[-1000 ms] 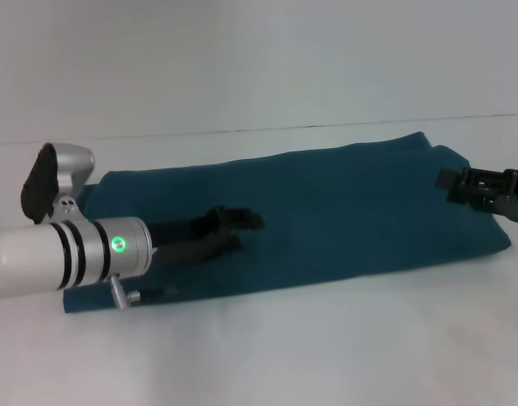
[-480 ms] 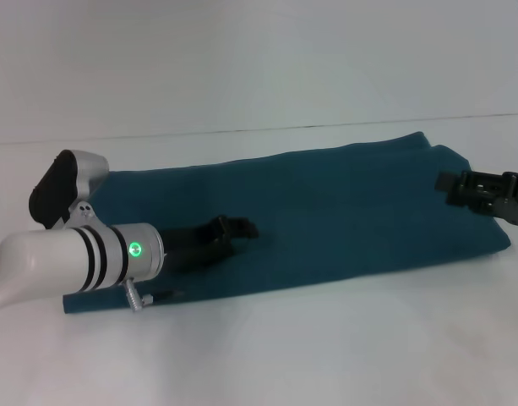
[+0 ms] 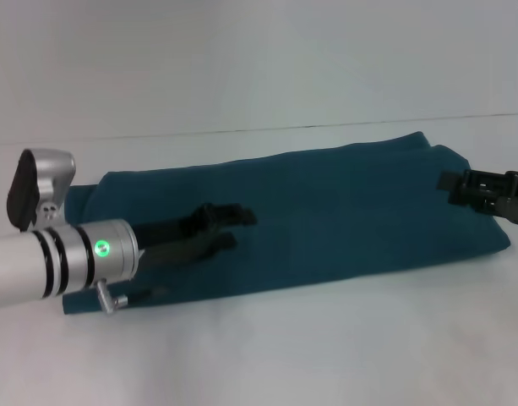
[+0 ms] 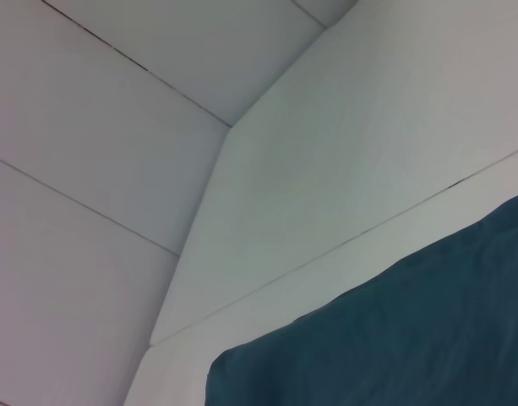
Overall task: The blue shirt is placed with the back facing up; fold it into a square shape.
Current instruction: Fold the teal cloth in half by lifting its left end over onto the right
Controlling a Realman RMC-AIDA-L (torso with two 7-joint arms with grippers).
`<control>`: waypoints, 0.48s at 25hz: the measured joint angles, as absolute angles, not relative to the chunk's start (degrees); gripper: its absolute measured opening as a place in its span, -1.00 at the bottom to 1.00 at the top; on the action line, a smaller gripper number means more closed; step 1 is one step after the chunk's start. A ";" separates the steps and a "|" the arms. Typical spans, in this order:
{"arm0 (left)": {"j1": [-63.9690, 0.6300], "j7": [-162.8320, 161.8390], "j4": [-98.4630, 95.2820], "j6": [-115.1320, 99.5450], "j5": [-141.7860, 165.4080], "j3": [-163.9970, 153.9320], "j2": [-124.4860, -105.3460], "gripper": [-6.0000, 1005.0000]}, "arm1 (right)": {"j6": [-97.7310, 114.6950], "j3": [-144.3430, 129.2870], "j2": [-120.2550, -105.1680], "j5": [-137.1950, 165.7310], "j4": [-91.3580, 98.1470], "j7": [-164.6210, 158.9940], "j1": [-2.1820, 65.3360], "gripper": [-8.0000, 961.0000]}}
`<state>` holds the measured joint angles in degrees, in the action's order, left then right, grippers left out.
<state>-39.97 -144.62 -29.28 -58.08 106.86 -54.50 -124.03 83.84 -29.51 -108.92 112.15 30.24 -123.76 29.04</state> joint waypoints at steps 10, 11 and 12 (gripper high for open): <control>-40.70 -144.91 -24.47 -54.08 107.59 -56.97 -124.03 0.13 | 83.59 -29.67 -109.05 112.15 30.23 -123.75 29.44 0.28; -40.70 -145.02 -24.39 -53.42 107.81 -57.30 -124.02 0.13 | 83.39 -29.70 -109.07 112.14 30.23 -123.75 29.43 0.28; -40.70 -145.16 -24.34 -53.10 107.96 -57.49 -124.01 0.13 | 83.36 -29.70 -109.07 112.15 30.23 -123.75 29.41 0.28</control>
